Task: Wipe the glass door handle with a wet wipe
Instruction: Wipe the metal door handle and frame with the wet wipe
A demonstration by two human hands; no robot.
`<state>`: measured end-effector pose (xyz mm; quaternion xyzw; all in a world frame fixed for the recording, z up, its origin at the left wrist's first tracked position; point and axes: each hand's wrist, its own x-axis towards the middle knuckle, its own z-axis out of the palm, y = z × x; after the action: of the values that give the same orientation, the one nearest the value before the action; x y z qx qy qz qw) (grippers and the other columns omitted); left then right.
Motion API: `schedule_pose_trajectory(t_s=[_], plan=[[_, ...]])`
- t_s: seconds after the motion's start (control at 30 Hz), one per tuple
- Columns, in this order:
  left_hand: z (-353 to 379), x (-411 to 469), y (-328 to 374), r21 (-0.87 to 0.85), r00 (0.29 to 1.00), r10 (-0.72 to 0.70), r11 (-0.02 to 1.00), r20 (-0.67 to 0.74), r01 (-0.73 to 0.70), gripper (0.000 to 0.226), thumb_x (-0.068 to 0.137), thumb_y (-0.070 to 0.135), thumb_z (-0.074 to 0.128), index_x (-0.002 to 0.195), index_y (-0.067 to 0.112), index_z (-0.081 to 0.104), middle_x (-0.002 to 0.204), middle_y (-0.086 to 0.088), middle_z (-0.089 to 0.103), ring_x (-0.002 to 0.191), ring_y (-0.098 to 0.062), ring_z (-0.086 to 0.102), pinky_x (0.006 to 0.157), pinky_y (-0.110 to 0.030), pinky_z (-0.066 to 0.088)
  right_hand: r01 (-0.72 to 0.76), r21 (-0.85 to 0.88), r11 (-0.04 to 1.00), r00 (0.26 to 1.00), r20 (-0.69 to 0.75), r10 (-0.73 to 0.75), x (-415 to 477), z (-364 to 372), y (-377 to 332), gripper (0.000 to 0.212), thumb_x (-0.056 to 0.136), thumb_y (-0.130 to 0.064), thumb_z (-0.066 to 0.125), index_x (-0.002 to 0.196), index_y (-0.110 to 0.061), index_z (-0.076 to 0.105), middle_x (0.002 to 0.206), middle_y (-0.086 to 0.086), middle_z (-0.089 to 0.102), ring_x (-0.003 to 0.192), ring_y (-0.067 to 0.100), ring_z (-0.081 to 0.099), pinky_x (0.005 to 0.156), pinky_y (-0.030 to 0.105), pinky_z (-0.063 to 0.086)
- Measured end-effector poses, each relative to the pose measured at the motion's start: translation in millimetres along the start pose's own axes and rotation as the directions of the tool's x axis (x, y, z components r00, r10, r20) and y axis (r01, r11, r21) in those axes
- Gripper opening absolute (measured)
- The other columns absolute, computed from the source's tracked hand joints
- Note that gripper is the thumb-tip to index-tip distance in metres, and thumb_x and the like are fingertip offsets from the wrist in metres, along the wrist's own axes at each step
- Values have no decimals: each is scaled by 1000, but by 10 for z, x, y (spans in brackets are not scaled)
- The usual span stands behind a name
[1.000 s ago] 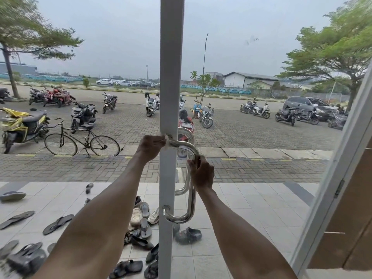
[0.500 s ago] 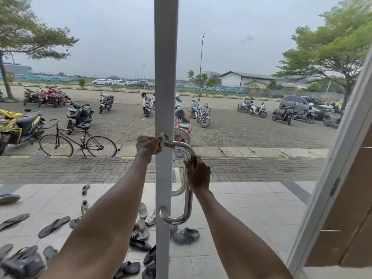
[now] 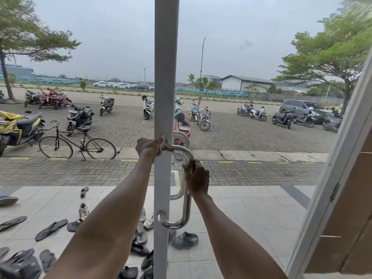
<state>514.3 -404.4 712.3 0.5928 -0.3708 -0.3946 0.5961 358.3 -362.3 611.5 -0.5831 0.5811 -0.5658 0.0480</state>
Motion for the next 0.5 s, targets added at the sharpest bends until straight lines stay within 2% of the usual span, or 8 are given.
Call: schedule_pose_trajectory(t_s=[0.07,0.1,0.23,0.3,0.37,0.43,0.5], plan=[[5,-21,8,32,1000,-27,999,2,27,45,74,33,83,95,-4,68,91,-19,71,51,-21,64,30,-19,44,3,-2,1000,1000,3,-3,4,4,5,25,85,-36,68,86,-11,62,75,9,71,74,35,66,63,35,48],[15,-23,11,36,999,-36,999,5,36,45,74,33,82,96,-4,67,91,-19,71,50,-21,63,31,-20,45,5,-2,1000,1000,0,-5,7,2,9,25,85,-36,68,86,-11,62,76,9,71,74,34,66,63,34,48],[38,-25,28,-44,997,-73,996,-4,73,40,69,23,86,89,-3,64,94,-23,71,55,-26,66,50,-36,59,18,-6,1000,1000,2,-18,10,-4,21,23,85,-34,69,87,-11,63,76,8,71,73,33,66,63,32,46],[32,-36,26,-82,995,-99,991,29,102,37,71,22,85,89,-2,64,92,-22,70,62,-28,68,49,-37,59,13,-7,1000,1000,8,-13,17,0,34,24,84,-35,69,87,-12,63,76,8,71,74,33,66,63,33,47],[30,-19,-2,-177,985,-145,971,93,159,31,76,19,81,93,-1,64,84,-22,69,59,-28,68,48,-36,59,9,-8,1000,1000,14,-9,19,6,37,24,85,-36,68,88,-13,63,77,6,71,75,32,66,64,32,47],[34,-11,-37,-282,967,-183,932,177,228,25,84,16,72,102,1,63,76,-19,66,48,-25,66,43,-35,57,10,-10,1000,1000,12,-9,20,1,33,23,85,-35,68,89,-13,63,78,6,72,75,31,67,63,30,44],[48,1,-76,-355,952,-203,893,228,276,29,89,18,66,113,2,61,79,-19,66,55,-26,67,39,-33,55,14,-11,1000,1000,9,-14,20,-4,33,22,85,-34,69,88,-13,63,78,6,72,74,31,66,62,29,43]])
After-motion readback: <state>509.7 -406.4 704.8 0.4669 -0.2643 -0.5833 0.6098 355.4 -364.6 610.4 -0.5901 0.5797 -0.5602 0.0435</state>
